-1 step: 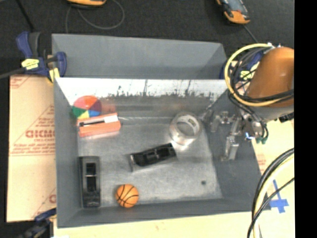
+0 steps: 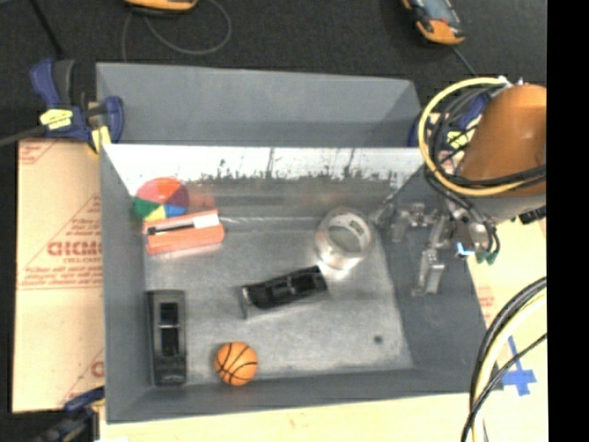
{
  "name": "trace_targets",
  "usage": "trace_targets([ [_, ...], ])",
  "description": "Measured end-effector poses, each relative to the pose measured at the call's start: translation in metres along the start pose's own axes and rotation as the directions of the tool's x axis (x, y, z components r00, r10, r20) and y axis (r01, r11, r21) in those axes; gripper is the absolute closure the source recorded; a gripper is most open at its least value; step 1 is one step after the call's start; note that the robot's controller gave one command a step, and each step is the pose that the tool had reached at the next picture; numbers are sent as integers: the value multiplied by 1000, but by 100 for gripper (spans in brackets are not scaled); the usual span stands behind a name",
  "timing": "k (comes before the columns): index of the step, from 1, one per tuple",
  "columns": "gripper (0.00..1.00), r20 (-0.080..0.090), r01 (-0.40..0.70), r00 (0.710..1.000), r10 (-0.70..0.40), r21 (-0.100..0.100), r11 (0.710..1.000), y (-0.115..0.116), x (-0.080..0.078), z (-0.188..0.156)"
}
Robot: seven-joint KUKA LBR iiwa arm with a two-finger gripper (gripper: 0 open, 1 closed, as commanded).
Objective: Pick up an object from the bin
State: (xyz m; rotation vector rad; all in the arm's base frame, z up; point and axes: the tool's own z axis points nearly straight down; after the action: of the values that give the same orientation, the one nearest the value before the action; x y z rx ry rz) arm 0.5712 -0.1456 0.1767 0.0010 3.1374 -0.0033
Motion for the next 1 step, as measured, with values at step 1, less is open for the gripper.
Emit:
trace_targets([
  [1,0,3,116,993,-116,1,993,3,-12,36],
])
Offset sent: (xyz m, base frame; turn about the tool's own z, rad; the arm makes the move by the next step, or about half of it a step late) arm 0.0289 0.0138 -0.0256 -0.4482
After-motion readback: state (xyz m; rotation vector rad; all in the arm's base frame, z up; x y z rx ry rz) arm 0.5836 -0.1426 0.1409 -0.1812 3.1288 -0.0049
